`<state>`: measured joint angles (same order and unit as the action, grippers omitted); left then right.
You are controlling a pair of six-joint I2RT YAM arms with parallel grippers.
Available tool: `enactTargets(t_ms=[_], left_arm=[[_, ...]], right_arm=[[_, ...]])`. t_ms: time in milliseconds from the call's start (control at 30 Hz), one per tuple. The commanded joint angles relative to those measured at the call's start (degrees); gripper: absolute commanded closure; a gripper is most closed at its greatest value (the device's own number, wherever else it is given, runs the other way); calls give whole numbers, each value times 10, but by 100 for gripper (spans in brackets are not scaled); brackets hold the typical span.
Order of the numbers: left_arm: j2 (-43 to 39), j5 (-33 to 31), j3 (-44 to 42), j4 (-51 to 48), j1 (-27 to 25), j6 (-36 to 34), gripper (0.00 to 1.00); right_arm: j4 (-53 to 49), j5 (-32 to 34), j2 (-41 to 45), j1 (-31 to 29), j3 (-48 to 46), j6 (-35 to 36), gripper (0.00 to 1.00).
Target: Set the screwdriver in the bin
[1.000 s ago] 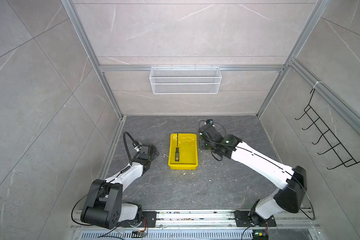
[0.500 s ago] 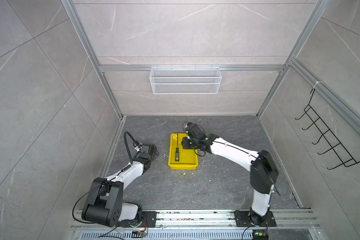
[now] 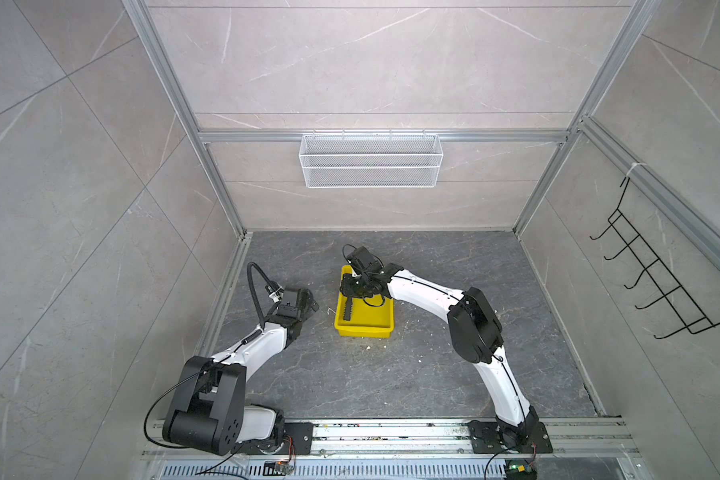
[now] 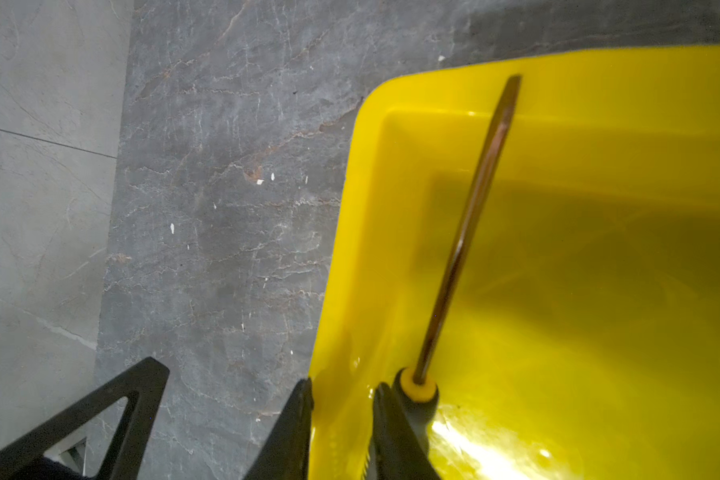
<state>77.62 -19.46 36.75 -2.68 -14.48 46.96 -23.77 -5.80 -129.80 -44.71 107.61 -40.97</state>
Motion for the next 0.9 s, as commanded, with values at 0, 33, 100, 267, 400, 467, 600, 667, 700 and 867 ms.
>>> enactTargets(t_ms=[0,33,100,267,400,467,600,667,700,867], left_arm=[[-6,-7,9,7,2,7,6],[-6,-7,9,7,1,7,6],[-7,-8,9,6,1,7,6],[-12,-10,8,5,2,4,6],[-10,-9,7,9,2,5,6],[-7,-7,9,8,2,6,6],[-8,-7,10,5,2,5,6],[-12,-8,9,4,1,4,6],[-13,-10,8,5,1,4,6],[-10,-7,8,9,2,5,6]], right_arm=[[-43,29,26,5,-26,9,72],[-43,31,29,5,-27,13,71],[-31,33,34,4,-38,13,72],[62,18,76,5,-101,17,74],[137,54,122,11,-178,8,73],[120,47,103,26,-166,7,74],[102,20,64,45,-142,4,77],[137,-4,73,45,-161,10,76],[155,-11,81,46,-172,11,74],[86,36,75,53,-144,13,72]])
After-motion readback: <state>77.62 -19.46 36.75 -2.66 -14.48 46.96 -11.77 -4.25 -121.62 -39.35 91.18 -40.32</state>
